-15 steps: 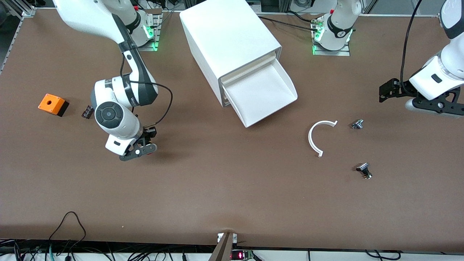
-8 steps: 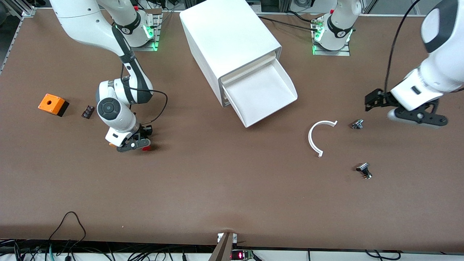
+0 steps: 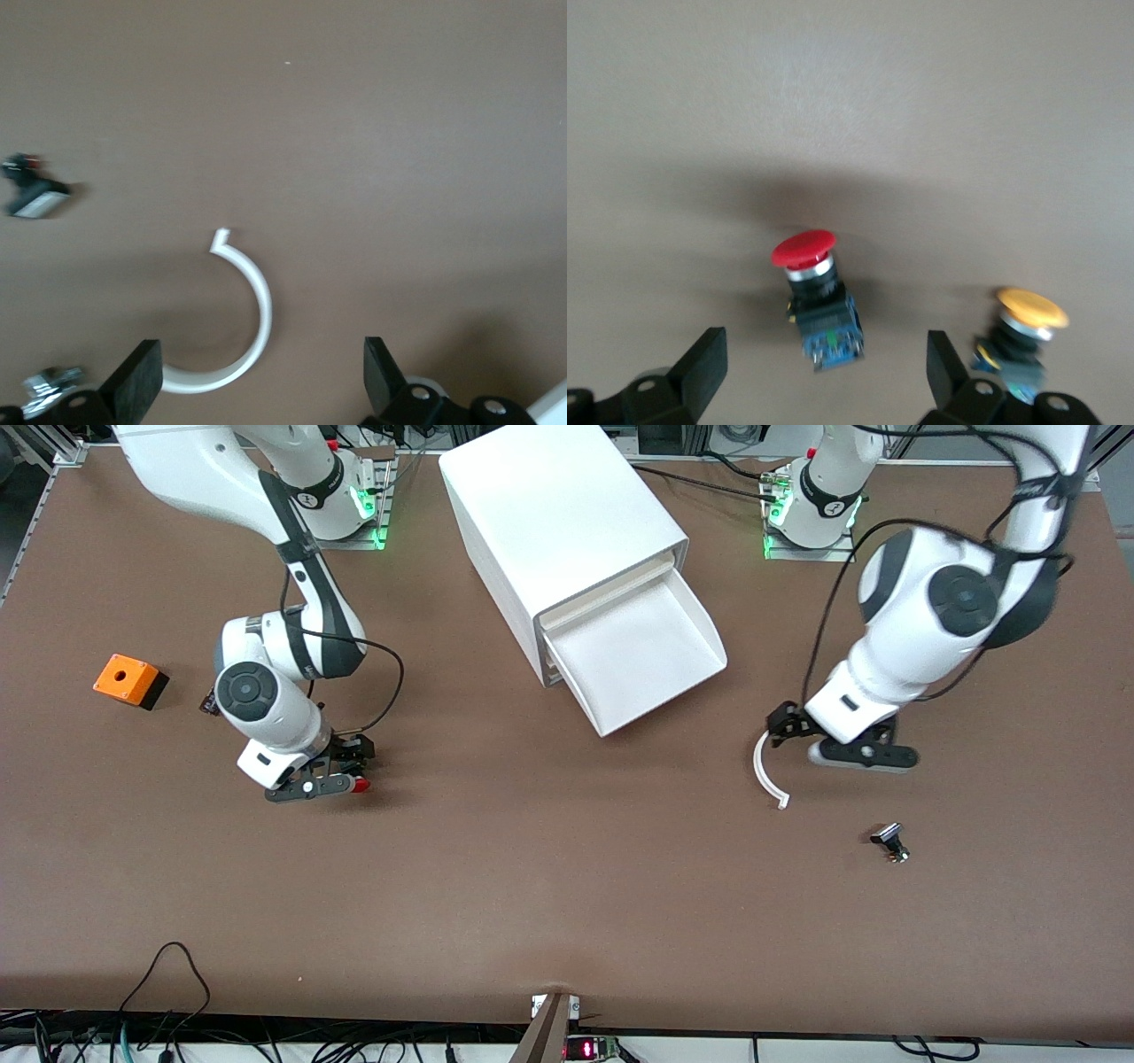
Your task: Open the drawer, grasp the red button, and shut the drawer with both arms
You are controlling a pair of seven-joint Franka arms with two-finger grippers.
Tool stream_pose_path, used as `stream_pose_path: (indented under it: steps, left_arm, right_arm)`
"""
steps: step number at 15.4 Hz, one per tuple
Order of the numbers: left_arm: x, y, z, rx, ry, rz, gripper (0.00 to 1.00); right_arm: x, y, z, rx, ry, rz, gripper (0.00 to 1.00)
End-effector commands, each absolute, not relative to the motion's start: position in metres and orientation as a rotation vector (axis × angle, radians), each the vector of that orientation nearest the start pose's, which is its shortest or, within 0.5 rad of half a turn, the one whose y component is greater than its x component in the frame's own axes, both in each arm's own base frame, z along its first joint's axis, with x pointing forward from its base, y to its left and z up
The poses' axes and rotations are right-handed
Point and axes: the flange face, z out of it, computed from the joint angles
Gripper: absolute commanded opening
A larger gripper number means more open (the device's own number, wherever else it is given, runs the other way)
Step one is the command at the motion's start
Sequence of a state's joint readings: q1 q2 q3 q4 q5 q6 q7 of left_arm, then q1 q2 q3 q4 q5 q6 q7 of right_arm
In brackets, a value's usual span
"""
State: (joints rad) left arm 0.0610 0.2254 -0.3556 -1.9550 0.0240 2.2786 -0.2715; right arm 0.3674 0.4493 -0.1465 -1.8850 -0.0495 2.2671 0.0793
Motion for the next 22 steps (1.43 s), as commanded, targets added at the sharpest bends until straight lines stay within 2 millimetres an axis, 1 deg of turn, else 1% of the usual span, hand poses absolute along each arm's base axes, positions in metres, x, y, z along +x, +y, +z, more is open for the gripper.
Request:
stream_pose_path:
  steps: [1,3,4,6,7,8,9,11,12,13,15,16,18,19,21,22]
  left_arm:
    - [0.580,-0.197,0.344,-3.265,-0.096,-0.163,1.00]
    - [0.558,-0.218,0.321,-3.265,-0.177,-0.133,1.00]
    - [0.543,-0.233,0.311,-3.264,-0.228,-0.121,1.00]
    - [0.518,-0.255,0.294,-3.261,-0.320,-0.105,1.00]
    - [0.509,-0.265,0.289,-3.255,-0.356,-0.085,1.00]
    - [0.502,-0.272,0.287,-3.245,-0.407,-0.071,1.00]
    - [0.492,-0.279,0.289,-3.233,-0.461,-0.063,1.00]
    - [0.463,-0.307,0.290,-3.214,-0.510,-0.033,1.00]
    - [0.446,-0.321,0.288,-3.204,-0.545,-0.014,1.00]
    - [0.431,-0.333,0.288,-3.196,-0.571,0.002,1.00]
    - [0.401,-0.356,0.288,-3.178,-0.578,0.046,1.00]
    - [0.387,-0.368,0.291,-3.170,-0.578,0.064,1.00]
    - [0.360,-0.387,0.290,-3.158,-0.577,0.091,1.00]
    - [0.353,-0.393,0.292,-3.157,-0.587,0.095,1.00]
    - [0.351,-0.393,0.291,-3.152,-0.601,0.096,1.00]
    - [0.350,-0.394,0.290,-3.151,-0.595,0.101,1.00]
  right_arm:
    - [0.625,0.146,0.316,-3.239,-0.254,0.140,1.00]
    - [0.629,0.146,0.351,-3.221,-0.232,0.130,1.00]
    - [0.632,0.141,0.369,-3.208,-0.201,0.131,1.00]
    - [0.636,0.123,0.386,-3.209,-0.149,0.204,1.00]
    - [0.638,0.116,0.398,-3.206,-0.125,0.208,1.00]
    - [0.637,0.110,0.412,-3.204,-0.109,0.202,1.00]
    - [0.636,0.099,0.427,-3.199,-0.082,0.182,1.00]
    - [0.629,0.084,0.454,-3.186,-0.047,0.164,1.00]
    - [0.626,0.081,0.463,-3.175,-0.042,0.159,1.00]
    - [0.624,0.073,0.475,-3.168,-0.030,0.137,1.00]
    - [0.620,0.056,0.496,-3.169,-0.003,0.086,1.00]
    - [0.618,0.053,0.507,-3.167,0.005,0.060,1.00]
    - [0.613,0.037,0.533,-3.186,0.035,-0.013,1.00]
    - [0.614,0.023,0.549,-3.198,0.062,-0.058,1.00]
    - [0.616,-0.012,0.588,-3.191,0.153,-0.134,1.00]
    - [0.614,-0.021,0.596,-3.191,0.187,-0.115,1.00]
